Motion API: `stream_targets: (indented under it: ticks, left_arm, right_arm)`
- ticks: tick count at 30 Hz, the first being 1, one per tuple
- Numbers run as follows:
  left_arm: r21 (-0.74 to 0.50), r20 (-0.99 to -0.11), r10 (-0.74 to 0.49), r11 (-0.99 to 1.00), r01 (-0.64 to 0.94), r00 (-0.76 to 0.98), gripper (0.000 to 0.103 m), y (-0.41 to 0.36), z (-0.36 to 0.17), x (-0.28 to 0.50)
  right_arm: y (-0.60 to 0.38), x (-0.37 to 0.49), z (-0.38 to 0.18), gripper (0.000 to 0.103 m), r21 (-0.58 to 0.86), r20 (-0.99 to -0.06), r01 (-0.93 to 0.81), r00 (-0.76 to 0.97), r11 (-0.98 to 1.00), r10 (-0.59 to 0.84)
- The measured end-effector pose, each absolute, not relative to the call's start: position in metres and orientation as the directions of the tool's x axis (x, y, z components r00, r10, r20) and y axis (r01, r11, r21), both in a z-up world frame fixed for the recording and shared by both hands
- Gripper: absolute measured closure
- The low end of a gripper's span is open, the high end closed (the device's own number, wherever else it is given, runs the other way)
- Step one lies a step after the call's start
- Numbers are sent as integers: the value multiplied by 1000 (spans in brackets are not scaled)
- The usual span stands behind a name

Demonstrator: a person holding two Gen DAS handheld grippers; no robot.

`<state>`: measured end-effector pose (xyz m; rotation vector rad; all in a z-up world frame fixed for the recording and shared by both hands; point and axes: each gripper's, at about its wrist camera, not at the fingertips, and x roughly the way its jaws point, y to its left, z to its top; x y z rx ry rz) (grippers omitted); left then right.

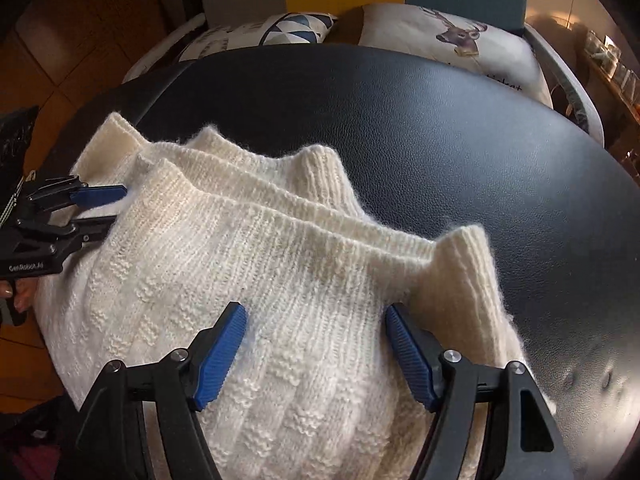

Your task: Fold clothes

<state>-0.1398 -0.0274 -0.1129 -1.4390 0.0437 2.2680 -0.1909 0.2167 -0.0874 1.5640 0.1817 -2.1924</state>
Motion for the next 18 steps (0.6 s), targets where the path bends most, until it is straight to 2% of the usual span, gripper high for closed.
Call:
stream_targets:
  ticks: [2,4,6,9,11,12,13,14,16,18]
  left_arm:
    - [-228,-846,360,-911,-343,-392,95,-31,-109,-135]
    - [-256,-808,376,-917,-306,-454,97,-35,-100,-128]
    - [-288,-763,390,-919,-270,-516,97,-39,-87,-131]
    - [-269,-738,366,-930,-252,-566,97,-36,-80,-137]
    - [-237,-790,338,-938,-252,-512,95,-22,-102,-150]
    - [-222,-814,322,-942,-253,-484,89,-15,-114,-156]
    - [-205,-828,307,-945,-256,-469,89,-8,-123,-160]
    - [-191,-813,301,-946,-261,-498,87,-6,-123,-157]
    - [-219,-807,325,-940,-261,-494,85,-10,-117,-154]
    - [-309,-779,390,-920,-240,-491,82,-29,-105,-153]
  right_arm:
    - [214,-183,-84,50,129,-915,438,-294,-890,-277]
    - [209,-174,-79,89,92,-907,456,-329,-885,-264]
    - [204,-166,-69,96,18,-900,468,-377,-884,-218]
    - [207,-161,-55,96,-60,-882,447,-443,-893,-163]
    - [214,-165,-59,96,-85,-883,406,-455,-910,-120]
    - [216,-167,-66,95,-96,-889,385,-448,-918,-95]
    - [219,-170,-76,91,-101,-897,365,-436,-925,-74]
    - [220,-169,-81,91,-101,-893,352,-444,-931,-71]
    - [222,-166,-84,82,-93,-879,330,-470,-939,-78]
    - [226,-164,-85,81,-82,-872,309,-482,-948,-82]
